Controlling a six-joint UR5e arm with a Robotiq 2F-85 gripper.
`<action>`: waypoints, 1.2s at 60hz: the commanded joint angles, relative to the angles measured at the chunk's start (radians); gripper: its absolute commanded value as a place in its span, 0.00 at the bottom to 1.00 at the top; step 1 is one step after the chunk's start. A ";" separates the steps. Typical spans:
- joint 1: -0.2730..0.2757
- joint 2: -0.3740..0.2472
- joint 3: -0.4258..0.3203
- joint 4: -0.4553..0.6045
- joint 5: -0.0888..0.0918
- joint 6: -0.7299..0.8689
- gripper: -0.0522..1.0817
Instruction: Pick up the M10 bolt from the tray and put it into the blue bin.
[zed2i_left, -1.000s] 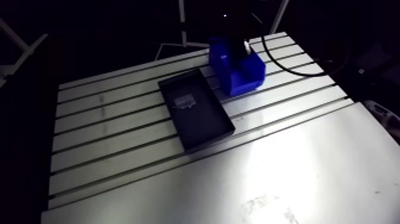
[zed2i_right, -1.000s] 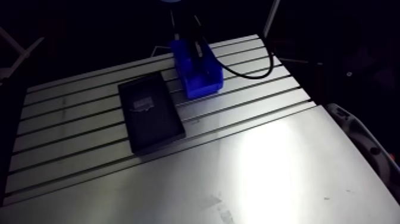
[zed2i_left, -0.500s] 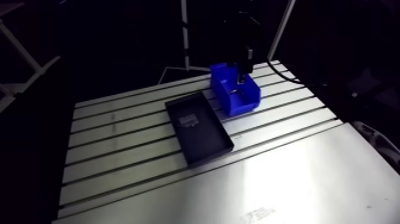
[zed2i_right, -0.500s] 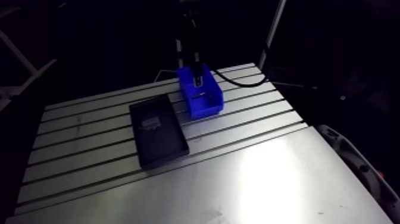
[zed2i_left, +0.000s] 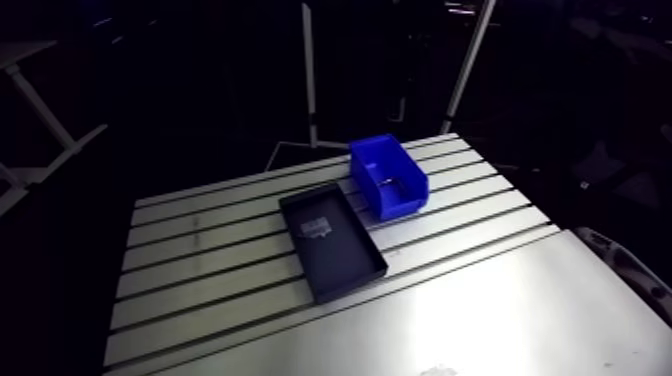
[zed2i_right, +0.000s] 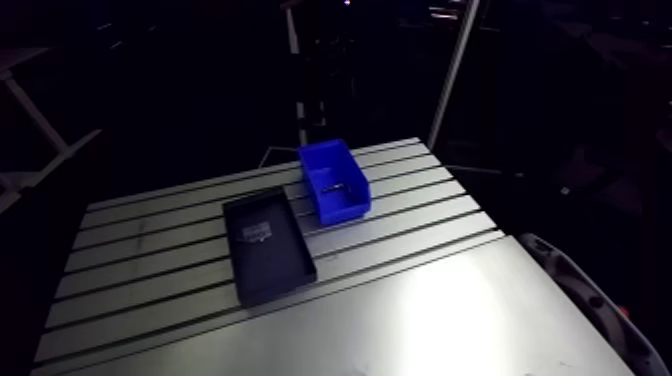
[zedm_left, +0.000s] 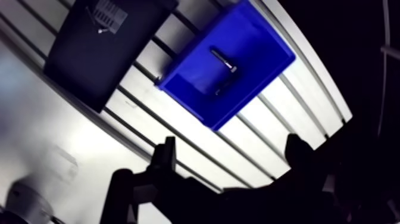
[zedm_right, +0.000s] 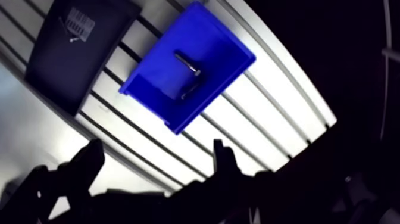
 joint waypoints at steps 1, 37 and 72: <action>0.001 -0.060 -0.018 0.113 0.036 0.657 0.05; 0.078 -0.210 -0.067 0.288 0.138 0.947 0.05; 0.116 -0.233 -0.089 0.338 0.126 0.933 0.05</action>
